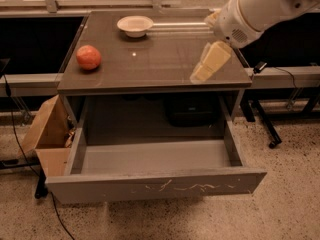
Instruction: Place apple into top drawer
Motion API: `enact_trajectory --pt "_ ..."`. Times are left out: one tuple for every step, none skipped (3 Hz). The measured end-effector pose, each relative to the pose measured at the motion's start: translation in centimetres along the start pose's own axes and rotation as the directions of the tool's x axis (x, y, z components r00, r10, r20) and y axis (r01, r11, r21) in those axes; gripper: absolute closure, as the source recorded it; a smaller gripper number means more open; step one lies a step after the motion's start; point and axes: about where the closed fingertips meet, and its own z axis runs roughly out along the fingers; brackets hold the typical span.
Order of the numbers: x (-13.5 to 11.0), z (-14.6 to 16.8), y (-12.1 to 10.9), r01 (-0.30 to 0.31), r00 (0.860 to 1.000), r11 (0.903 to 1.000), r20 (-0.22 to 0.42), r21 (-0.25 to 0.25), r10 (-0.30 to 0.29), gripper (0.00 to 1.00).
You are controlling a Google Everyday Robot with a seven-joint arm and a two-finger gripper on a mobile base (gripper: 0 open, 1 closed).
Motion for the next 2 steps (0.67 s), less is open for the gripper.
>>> enact_trajectory --pt "-5.8 5.0 -2.2 0.001 0.992 0.9999 0.126 -0.012 0.0 0.0" --pt "-10.5 9.2 -3.8 -0.103 0.97 0.9947 0.223 0.006 0.099 0.0"
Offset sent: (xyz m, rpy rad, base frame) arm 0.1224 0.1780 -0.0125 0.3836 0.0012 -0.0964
